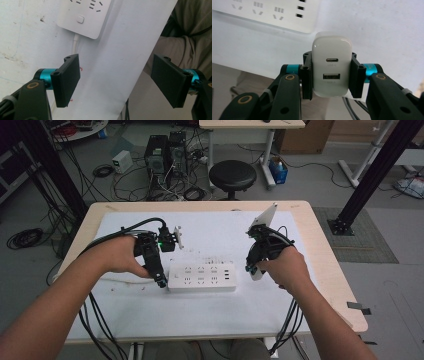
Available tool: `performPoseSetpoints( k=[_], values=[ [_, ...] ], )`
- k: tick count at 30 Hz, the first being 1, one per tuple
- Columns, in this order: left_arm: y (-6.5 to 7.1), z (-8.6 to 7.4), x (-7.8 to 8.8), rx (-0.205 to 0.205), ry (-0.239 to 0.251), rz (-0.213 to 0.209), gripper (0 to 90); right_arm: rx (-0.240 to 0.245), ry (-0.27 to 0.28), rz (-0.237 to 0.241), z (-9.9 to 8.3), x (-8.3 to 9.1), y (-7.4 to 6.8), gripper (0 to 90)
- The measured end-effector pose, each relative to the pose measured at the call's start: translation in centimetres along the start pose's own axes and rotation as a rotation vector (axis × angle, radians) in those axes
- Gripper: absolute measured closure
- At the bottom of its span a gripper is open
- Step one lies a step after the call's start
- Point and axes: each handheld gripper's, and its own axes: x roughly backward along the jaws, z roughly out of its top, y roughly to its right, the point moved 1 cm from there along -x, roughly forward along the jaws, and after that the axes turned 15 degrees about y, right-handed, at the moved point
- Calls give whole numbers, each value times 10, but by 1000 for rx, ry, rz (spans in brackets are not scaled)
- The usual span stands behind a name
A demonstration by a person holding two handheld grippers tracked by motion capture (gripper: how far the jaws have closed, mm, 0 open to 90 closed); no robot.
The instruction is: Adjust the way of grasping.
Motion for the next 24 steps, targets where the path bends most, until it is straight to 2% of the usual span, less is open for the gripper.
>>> performPoseSetpoints(
  k=[1, 5, 9, 19, 20, 24],
  values=[
    [-1, -1, 2, -8, -8, 1, 240, -4, -4, -5, -1, 2, 5, 618],
    [-2, -6, 5, 4, -18, 15, 240, 1, -10, -29, -1, 2, 9, 618],
    [-4, -9, 8, 18, -4, 33, 240, 10, -3, -37, -1, 2, 11, 618],
    [-7, -15, 12, 26, 1, 31, 240, 21, -8, -50, 0, 3, 20, 619],
    [-7, -15, 14, 25, 3, 32, 240, 29, -14, -69, 0, 1, 22, 619],
    [-6, -15, 14, 16, 8, 31, 240, 33, -18, -61, 1, 1, 22, 618]
  ],
)
